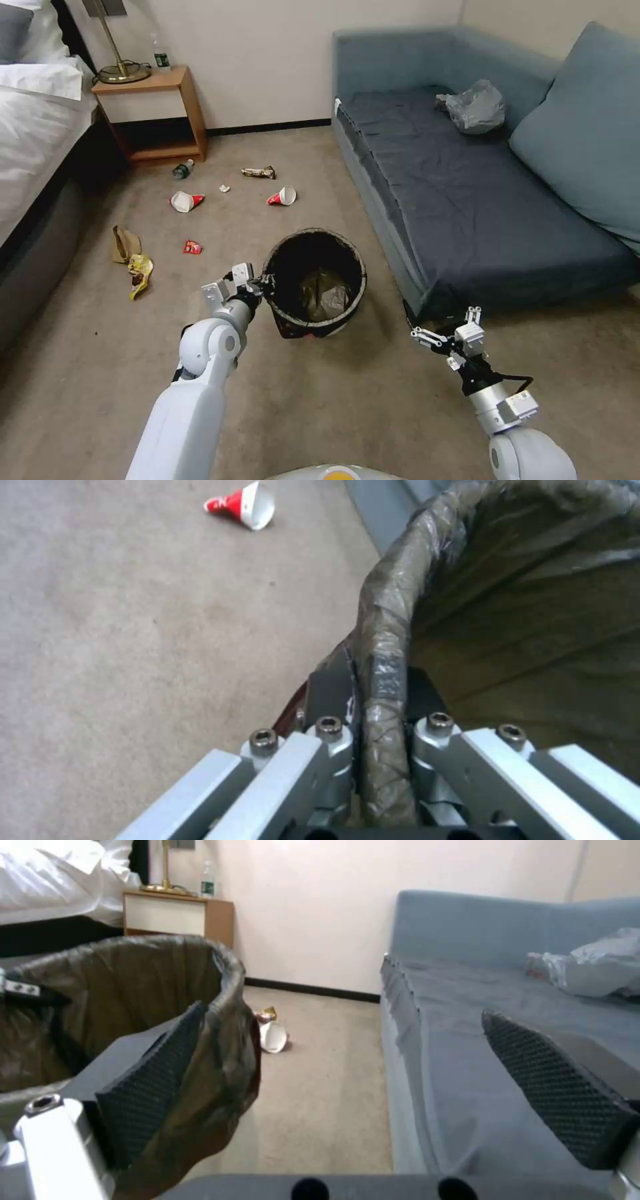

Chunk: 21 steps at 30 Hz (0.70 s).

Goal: Pick up the trash can from the floor.

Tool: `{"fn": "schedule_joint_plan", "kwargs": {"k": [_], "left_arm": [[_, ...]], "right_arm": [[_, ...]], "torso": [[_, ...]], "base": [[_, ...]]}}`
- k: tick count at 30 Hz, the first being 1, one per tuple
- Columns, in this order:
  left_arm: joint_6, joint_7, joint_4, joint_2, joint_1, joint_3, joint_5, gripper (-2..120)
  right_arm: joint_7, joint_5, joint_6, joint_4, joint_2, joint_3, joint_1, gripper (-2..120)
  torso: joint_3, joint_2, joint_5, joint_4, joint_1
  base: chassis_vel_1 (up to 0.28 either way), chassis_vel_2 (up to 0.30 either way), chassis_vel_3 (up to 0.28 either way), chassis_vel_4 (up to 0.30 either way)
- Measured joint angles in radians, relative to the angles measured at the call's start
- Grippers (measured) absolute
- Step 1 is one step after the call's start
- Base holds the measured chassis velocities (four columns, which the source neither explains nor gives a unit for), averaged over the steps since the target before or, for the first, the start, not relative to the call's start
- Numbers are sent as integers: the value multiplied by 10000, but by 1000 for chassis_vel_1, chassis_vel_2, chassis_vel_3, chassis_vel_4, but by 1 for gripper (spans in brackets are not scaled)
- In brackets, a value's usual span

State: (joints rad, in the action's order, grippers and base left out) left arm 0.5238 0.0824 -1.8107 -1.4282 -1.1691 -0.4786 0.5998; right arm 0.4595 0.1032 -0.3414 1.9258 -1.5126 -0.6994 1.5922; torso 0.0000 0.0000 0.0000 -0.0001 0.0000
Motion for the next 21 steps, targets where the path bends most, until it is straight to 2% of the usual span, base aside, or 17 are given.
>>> {"fn": "schedule_joint_plan", "kwargs": {"k": [1, 7, 21], "left_arm": [[-14, 27, -437, 73, -223, -22, -64, 3], [-177, 123, -1174, 295, -697, -67, -273, 3], [-394, 102, -1304, 329, -902, -147, -369, 3]], "right_arm": [[0, -6, 2, -9, -9, 14, -30, 100], [-41, -9, 28, -53, -26, 38, -101, 100], [-72, 46, 34, -87, -14, 53, -107, 100]], "torso": [[0, 0, -1, 1, 0], [0, 0, -1, 0, 0], [0, 0, -1, 1, 0]], "base": [[0, 0, 0, 0], [0, 0, 0, 0], [0, 0, 0, 0]]}}
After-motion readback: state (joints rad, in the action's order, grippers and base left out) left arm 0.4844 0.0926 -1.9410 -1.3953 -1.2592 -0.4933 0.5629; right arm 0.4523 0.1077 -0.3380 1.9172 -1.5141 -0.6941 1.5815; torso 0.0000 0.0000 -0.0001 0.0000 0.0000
